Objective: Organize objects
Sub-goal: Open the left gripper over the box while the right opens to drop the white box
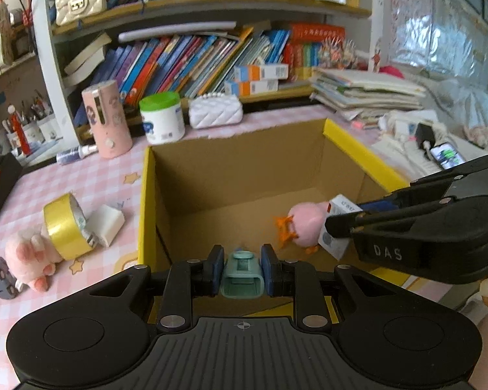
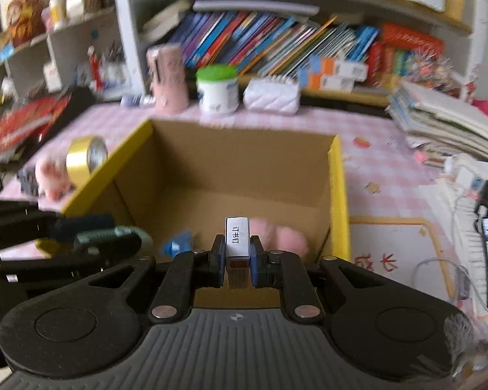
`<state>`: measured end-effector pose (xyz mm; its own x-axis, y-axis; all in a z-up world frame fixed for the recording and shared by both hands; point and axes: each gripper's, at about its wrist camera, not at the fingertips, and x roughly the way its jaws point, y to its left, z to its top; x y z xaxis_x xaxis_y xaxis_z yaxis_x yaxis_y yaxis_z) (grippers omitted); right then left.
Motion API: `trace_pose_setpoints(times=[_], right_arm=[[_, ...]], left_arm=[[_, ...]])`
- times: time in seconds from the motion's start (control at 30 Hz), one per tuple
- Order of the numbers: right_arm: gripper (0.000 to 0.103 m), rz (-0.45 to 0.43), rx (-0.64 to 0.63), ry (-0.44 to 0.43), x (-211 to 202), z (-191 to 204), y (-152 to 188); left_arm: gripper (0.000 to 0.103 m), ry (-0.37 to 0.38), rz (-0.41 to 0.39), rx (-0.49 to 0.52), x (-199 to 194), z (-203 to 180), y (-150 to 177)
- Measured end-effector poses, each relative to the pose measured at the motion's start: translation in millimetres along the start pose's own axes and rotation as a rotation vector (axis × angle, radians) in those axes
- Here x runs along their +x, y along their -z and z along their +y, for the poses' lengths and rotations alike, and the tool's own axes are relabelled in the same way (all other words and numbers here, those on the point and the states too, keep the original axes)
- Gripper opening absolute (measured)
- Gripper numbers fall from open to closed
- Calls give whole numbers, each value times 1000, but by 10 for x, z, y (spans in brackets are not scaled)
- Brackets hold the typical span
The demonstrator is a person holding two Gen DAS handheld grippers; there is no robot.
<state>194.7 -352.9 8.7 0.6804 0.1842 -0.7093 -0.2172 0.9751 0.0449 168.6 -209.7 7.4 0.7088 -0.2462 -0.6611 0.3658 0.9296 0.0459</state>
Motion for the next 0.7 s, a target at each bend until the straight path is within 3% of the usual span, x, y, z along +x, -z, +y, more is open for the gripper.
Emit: trace_pose_setpoints(times=[0.27,0.5,0.6,0.7], right_arm=[[14,95,-16,-40,266,-15,22],[16,89,11,-30,238,-18,29],[28,54,25,-17,147,1,28],[29,11,47,6,13,21,31]], left_arm=[[23,-3,25,-9,103,6,12],[27,-9,-2,-35,43,-4,34],[38,-6,-29,-35,-52,-16,48],[52,-24,-73,-45,-196,-5,70]])
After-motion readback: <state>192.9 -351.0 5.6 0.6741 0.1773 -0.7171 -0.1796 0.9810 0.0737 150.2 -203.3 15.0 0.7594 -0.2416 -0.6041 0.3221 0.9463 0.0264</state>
